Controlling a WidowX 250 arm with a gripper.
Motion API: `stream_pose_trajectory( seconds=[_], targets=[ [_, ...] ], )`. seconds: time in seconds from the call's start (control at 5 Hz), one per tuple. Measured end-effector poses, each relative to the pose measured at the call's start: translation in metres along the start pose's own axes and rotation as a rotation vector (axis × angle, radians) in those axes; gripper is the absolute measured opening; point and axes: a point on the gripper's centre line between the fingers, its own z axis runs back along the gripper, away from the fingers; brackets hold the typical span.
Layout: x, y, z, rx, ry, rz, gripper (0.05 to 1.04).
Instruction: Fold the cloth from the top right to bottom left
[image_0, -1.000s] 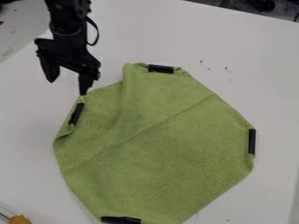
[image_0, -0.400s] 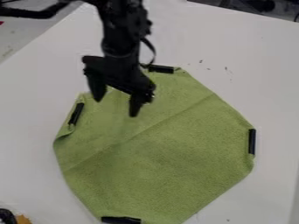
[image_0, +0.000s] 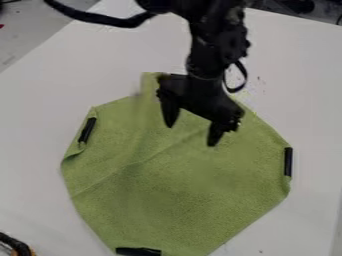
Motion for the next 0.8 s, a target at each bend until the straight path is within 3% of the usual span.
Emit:
stream_pose_trajectory(
  seconds=[0.4,0.6,0.8],
  targets=[
    [0.028,-0.059,-0.013,-0.114,-0.012,-0.075,1.0],
    [0.029,-0.085,-0.021,-0.149,-0.004,-0.103,1.0],
    [0.032,-0.104,-0.014,-0.167,-0.015,-0.096,1.0]
  ],
)
